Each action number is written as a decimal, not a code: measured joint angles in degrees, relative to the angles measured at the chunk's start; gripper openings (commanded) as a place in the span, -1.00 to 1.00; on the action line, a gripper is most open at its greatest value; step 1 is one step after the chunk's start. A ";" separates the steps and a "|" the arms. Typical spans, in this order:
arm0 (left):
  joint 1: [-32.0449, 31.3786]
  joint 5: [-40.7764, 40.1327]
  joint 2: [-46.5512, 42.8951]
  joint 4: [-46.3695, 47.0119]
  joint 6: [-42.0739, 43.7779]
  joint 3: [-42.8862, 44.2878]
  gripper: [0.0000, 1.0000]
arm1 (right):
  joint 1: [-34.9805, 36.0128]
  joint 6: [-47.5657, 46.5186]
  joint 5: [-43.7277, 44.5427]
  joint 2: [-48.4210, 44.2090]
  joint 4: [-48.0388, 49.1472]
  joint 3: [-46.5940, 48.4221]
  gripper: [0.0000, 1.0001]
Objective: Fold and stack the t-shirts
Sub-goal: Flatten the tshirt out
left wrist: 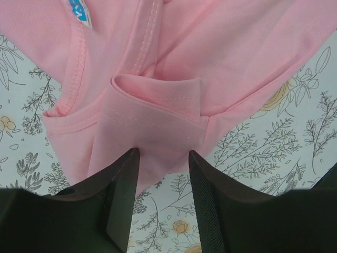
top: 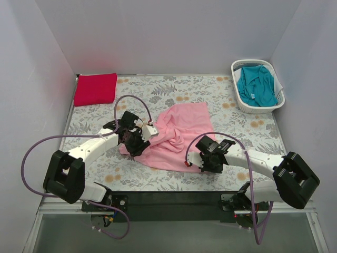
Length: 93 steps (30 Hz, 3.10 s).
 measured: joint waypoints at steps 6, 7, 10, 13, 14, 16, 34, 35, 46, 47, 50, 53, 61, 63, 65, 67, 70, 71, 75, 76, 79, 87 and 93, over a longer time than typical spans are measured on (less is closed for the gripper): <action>-0.63 -3.56 0.00 1.70 0.79 -0.92 -0.57 | 0.00 0.00 0.00 0.00 -0.02 0.00 -0.97; -0.63 -4.33 0.00 2.23 0.57 -0.92 -0.60 | 0.00 0.00 0.00 0.00 -0.02 0.00 -0.97; -0.57 -5.38 -0.04 3.10 0.07 -0.87 -0.63 | -0.02 0.00 0.00 0.00 -0.02 0.00 -0.97; 0.02 -5.44 -0.11 2.95 -0.72 -0.37 -0.76 | -0.13 -0.02 0.00 -0.02 -0.02 0.00 -0.97; 0.50 -5.29 -0.11 2.73 -1.16 0.09 -0.82 | -0.20 -0.02 -0.02 -0.02 -0.02 0.00 -0.97; 2.49 -4.70 -0.09 2.45 -1.60 1.36 -0.92 | -0.35 -0.02 0.00 -0.07 -0.04 0.00 -0.97; 36.30 13.84 15.96 -0.31 -8.04 9.79 -1.00 | -2.97 -1.31 -0.02 -0.28 -0.13 0.00 -0.97; 37.68 15.13 16.46 -0.81 -8.11 10.16 -1.00 | -3.56 -1.55 -0.15 -0.28 -0.11 0.00 -0.97; 38.53 22.12 12.26 -6.34 -1.51 9.79 -1.00 | -7.58 -2.03 -1.49 1.55 -0.63 1.64 -0.97; 38.47 22.21 12.20 -6.25 -1.60 9.27 -1.00 | -7.58 -2.01 -1.70 2.03 -0.70 2.01 -0.97; 38.47 22.23 12.35 -5.84 -2.38 8.39 -0.91 | -7.69 -2.03 -2.34 2.62 -0.79 2.60 -0.97; 38.47 22.67 13.60 -4.55 -3.52 8.57 -0.63 | -7.69 -2.01 -2.73 2.99 -1.03 2.91 -0.97; 38.47 25.86 16.74 -6.40 -3.50 10.54 -0.11 | -7.69 -2.05 -3.08 3.54 -1.75 3.28 -0.97; 38.47 26.60 16.74 -6.56 -3.48 11.02 -0.09 | -7.69 -2.05 -3.13 3.61 -1.81 3.30 -0.97; 38.47 26.82 16.74 -6.45 -3.87 11.26 -0.08 | -7.69 -2.08 -3.17 3.65 -1.86 3.34 -0.97; 38.47 26.60 16.74 -6.16 -4.57 11.37 -0.07 | -7.72 -2.12 -3.21 3.69 -1.90 3.39 -0.97; 38.42 24.65 17.09 -5.11 -6.56 12.28 -0.07 | -7.74 -2.21 -3.23 3.76 -1.92 3.43 -0.97; 38.42 24.09 17.51 -4.90 -7.02 12.85 -0.07 | -7.74 -2.21 -3.23 3.76 -1.92 3.43 -0.97; 38.42 22.27 21.05 -4.17 -8.90 16.31 -0.01 | -7.74 -2.29 -3.23 3.76 -1.95 3.43 -0.97; 38.42 22.10 21.73 -4.15 -9.18 16.70 0.00 | -7.74 -2.34 -3.26 3.76 -1.95 3.43 -0.97; 38.42 21.86 23.78 -4.42 -10.54 17.25 0.00 | -7.74 -2.47 -3.26 3.82 -1.97 3.43 -0.97; 36.61 19.34 25.44 -4.72 -13.53 16.76 0.00 | -7.74 -2.89 -3.26 3.91 -1.99 3.43 -0.97; 35.80 21.57 27.96 -5.88 -15.87 16.83 -0.14 | -7.74 -2.99 -3.26 3.91 -2.01 3.43 -0.97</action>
